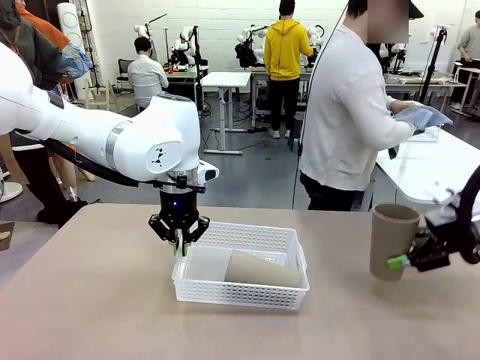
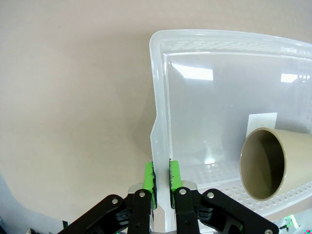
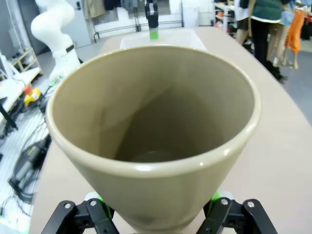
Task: Clean and organize the cups into the basket.
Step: Pick up the Reusable plastic cup from the right side of the table and stack it inside the Organizing basket in the center of the table.
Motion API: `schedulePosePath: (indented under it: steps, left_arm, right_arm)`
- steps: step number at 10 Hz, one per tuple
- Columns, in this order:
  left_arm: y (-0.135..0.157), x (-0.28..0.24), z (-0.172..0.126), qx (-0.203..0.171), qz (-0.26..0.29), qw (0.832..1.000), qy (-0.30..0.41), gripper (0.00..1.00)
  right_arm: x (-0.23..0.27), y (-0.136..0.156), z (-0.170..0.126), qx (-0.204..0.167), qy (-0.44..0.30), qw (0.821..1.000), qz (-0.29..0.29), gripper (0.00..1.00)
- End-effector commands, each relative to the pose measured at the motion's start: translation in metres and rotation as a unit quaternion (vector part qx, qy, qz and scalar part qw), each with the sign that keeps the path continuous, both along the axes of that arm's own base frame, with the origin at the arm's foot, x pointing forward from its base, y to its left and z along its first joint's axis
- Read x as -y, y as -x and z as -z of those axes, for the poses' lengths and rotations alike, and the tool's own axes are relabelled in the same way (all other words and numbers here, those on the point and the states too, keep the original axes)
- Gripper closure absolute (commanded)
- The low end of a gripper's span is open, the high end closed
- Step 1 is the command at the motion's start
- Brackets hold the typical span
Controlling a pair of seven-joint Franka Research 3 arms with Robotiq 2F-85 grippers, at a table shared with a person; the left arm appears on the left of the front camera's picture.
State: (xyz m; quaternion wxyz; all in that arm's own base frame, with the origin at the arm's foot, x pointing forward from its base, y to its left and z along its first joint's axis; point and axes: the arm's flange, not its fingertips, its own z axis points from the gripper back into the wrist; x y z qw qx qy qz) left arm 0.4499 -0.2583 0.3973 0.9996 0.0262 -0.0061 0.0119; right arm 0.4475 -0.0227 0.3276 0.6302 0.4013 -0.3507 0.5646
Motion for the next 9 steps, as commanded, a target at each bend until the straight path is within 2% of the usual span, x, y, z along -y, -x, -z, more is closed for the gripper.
schedulePosePath:
  steps: [1,2,4,5,6,9]
  left_arm:
    - [0.001,0.002,0.000,0.003,-0.006,1.000,0.000,1.00]
    - [0.001,0.002,0.000,0.003,-0.006,1.000,0.000,1.00]
    - [0.001,0.002,0.000,0.003,-0.006,1.000,0.000,1.00]
    - [0.001,0.002,0.000,0.003,-0.006,1.000,0.000,1.00]
    - [0.001,0.002,0.000,0.003,-0.006,1.000,0.000,1.00]
    - [0.001,0.002,0.000,0.003,-0.006,1.000,0.000,1.00]
  right_arm:
    - [0.002,0.029,-0.087,-0.029,0.015,0.999,0.033,1.00]
    - [0.008,0.033,-0.122,-0.031,0.017,0.999,0.039,1.00]
    - [0.010,0.048,-0.166,-0.003,0.018,0.999,0.037,1.00]
    - [0.008,0.054,-0.178,0.012,0.025,0.999,0.037,1.00]
    - [0.011,0.059,-0.177,0.019,0.034,0.999,0.035,1.00]
    - [0.010,0.054,-0.183,0.010,0.020,0.999,0.043,1.00]
